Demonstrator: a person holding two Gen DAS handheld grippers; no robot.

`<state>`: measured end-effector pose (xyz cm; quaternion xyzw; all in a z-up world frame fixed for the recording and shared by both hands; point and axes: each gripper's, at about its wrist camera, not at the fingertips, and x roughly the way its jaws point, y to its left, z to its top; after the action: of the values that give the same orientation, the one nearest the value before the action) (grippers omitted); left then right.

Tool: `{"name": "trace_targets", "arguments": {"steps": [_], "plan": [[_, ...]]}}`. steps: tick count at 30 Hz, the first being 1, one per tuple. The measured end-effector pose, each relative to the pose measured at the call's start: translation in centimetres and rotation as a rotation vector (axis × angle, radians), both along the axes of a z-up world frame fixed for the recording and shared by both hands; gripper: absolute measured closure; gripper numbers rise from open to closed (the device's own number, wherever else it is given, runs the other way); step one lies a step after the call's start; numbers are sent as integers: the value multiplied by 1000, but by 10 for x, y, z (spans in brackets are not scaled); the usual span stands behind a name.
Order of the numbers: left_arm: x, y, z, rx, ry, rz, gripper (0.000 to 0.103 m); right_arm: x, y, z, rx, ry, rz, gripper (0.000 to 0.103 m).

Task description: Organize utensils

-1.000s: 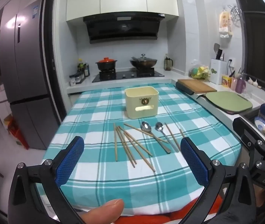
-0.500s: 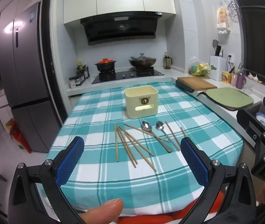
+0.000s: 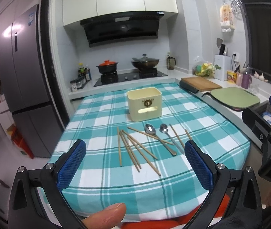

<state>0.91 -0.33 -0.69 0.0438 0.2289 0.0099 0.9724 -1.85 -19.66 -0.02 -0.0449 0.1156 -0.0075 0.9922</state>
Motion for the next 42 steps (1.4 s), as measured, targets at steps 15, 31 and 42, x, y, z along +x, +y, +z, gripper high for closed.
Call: {"name": "trace_targets", "arguments": {"steps": [15, 31, 42], "plan": [[10, -9, -3, 23, 25, 6, 0, 11, -6, -1, 4, 23, -3, 0], [20, -13, -7, 34, 50, 14, 0, 21, -8, -8, 10, 47, -5, 0], [28, -13, -10, 38, 74, 18, 0, 27, -9, -12, 10, 63, -7, 0]]}}
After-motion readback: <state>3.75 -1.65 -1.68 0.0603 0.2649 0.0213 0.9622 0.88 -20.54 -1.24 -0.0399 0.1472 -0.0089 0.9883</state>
